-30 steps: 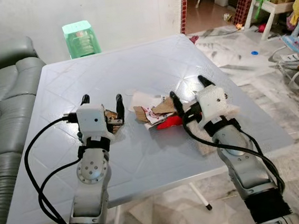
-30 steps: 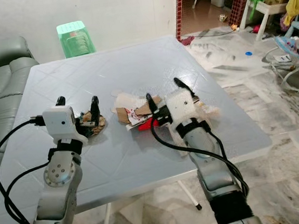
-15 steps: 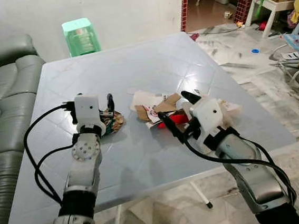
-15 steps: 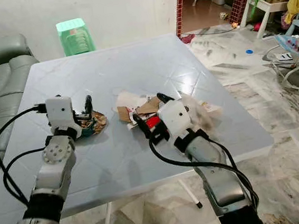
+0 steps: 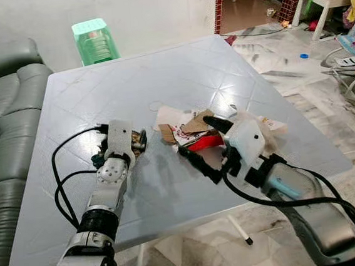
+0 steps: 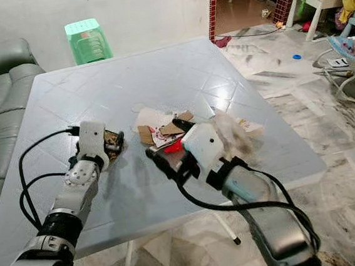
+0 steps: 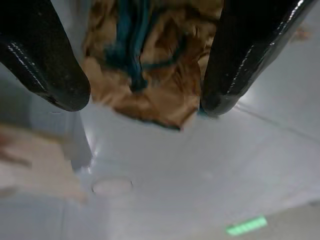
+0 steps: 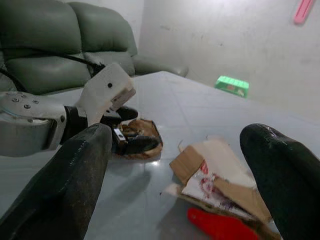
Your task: Picking trash to rubbish bin
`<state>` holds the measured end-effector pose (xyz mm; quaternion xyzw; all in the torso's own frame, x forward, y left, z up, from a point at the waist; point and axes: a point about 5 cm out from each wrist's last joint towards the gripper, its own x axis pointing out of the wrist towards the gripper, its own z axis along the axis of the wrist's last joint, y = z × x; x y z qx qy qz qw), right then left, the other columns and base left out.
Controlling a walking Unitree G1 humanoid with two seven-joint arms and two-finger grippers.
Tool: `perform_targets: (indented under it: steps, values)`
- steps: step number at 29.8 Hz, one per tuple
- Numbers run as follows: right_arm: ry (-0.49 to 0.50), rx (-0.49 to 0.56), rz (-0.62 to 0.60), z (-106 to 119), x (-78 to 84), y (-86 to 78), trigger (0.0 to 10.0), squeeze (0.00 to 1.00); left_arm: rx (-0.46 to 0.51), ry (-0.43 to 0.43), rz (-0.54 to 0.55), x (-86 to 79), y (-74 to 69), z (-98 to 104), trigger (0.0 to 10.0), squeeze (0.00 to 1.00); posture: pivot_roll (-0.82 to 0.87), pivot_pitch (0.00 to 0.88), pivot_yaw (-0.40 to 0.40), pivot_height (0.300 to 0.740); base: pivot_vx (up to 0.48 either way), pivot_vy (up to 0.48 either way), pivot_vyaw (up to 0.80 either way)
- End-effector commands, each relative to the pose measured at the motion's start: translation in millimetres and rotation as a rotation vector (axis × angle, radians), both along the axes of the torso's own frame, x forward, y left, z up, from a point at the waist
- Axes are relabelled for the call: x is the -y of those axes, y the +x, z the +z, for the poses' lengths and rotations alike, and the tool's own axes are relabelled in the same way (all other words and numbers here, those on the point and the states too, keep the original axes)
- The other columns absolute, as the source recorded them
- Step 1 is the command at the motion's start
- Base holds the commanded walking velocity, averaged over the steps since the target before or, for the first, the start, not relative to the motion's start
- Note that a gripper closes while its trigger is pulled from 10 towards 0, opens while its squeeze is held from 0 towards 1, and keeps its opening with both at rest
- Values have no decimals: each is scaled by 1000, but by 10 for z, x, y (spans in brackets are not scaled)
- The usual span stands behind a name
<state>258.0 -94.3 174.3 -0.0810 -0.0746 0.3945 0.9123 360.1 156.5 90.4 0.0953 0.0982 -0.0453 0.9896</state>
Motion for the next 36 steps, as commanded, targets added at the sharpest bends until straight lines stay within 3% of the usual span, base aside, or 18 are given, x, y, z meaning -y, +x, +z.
perform_targets:
  steps: [1, 6, 16, 23, 36]
  values:
    - [16, -12, 42, 62, -23, -49, 10000, 0, 8, 2, 6, -35, 26, 24, 0, 0, -157, 55, 22, 740, 0, 0, 0]
    - [10, -53, 103, 44, -38, -105, 10000, 0, 6, -11, 34, -86, -1, -10, 0, 0, -153, 54, 16, 740, 0, 0, 0]
    - [1, -78, 113, 57, -31, -117, 10000, 0, 5, -27, 33, -104, -4, -42, 0, 0, -150, 54, 14, 740, 0, 0, 0]
    - [6, -89, 111, 67, -31, -105, 10000, 0, 173, -32, 68, -101, 9, 136, 0, 0, -144, 57, 11, 740, 0, 0, 0]
    - [13, -82, 102, 91, -48, -91, 10000, 0, 214, -48, 76, -98, -29, 119, 0, 0, -141, 57, 11, 740, 0, 0, 0]
